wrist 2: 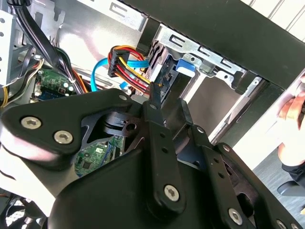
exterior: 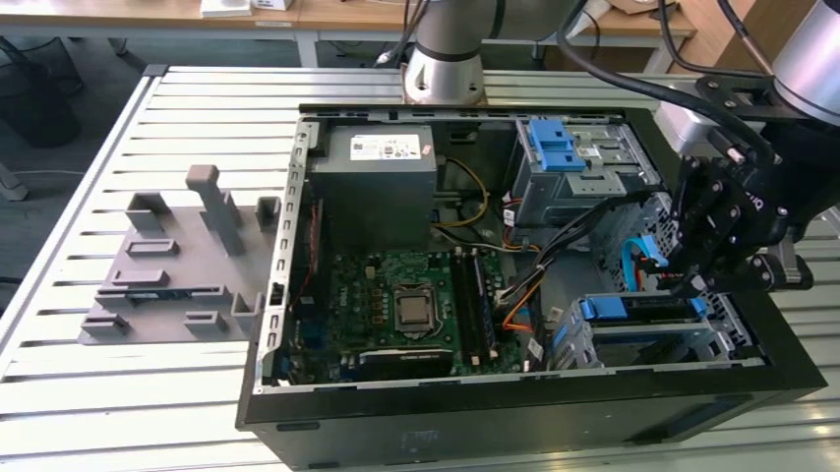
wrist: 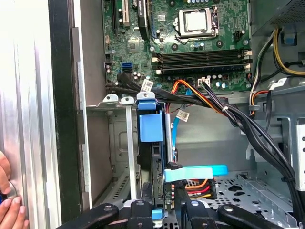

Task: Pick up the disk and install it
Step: 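Insert the first disk wire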

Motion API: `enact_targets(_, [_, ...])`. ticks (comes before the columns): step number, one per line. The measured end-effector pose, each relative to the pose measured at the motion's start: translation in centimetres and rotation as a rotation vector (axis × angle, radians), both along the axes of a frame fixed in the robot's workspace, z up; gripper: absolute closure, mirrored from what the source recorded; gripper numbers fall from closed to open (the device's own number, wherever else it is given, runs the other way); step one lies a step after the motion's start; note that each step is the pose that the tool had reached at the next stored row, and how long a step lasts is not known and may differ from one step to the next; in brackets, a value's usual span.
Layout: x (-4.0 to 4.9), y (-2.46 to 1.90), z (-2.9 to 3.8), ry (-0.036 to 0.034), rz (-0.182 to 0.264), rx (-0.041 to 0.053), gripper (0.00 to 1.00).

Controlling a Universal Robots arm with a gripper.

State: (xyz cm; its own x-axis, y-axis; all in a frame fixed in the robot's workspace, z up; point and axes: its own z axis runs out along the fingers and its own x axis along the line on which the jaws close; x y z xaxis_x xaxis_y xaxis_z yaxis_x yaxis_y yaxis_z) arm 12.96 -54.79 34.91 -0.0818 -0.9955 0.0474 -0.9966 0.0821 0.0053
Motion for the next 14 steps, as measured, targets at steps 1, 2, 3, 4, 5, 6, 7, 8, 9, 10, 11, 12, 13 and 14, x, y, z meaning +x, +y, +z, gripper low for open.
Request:
enact_targets(1, [0.0, 0.0, -0.03, 0.0, 0.0, 0.0001, 0.67])
enact_targets(2, [0.0, 0.01, -0.05, -0.0001, 0.0, 0.0005, 0.67])
enact_targets(3, [0.0, 0.01, -0.08, -0.0001, 0.0, 0.001, 0.67])
enact_targets(4, [0.0, 0.02, -0.11, 0.0, 0.0, 0.002, 0.67])
enact_targets(5, [0.0, 0.03, -0.15, 0.0, 0.0, 0.0028, 0.67])
enact_targets(6, [0.0, 0.06, -0.17, -0.0001, 0.0, 0.0035, 0.67])
enact_targets(7, [0.0, 0.09, -0.19, 0.0, 0.0, 0.0038, 0.67])
enact_targets(8, [0.0, 0.11, -0.21, 0.0, 0.0, 0.0039, 0.67])
enact_targets(9, [0.0, 0.12, -0.24, -0.0001, 0.0, 0.004, 0.67])
enact_targets(10, [0.0, 0.14, -0.26, -0.0001, 0.0, 0.0041, 0.67])
enact_targets(11, [0.0, 0.16, -0.28, -0.0001, 0.0, 0.0041, 0.67])
enact_targets(12, [0.0, 0.17, -0.3, 0.0, 0.0, 0.0043, 0.67])
enact_targets(13, [0.0, 0.18, -0.32, 0.0, 0.0, 0.0044, 0.67])
enact_targets(14, [0.0, 0.18, -0.34, -0.0001, 0.0, 0.0044, 0.67])
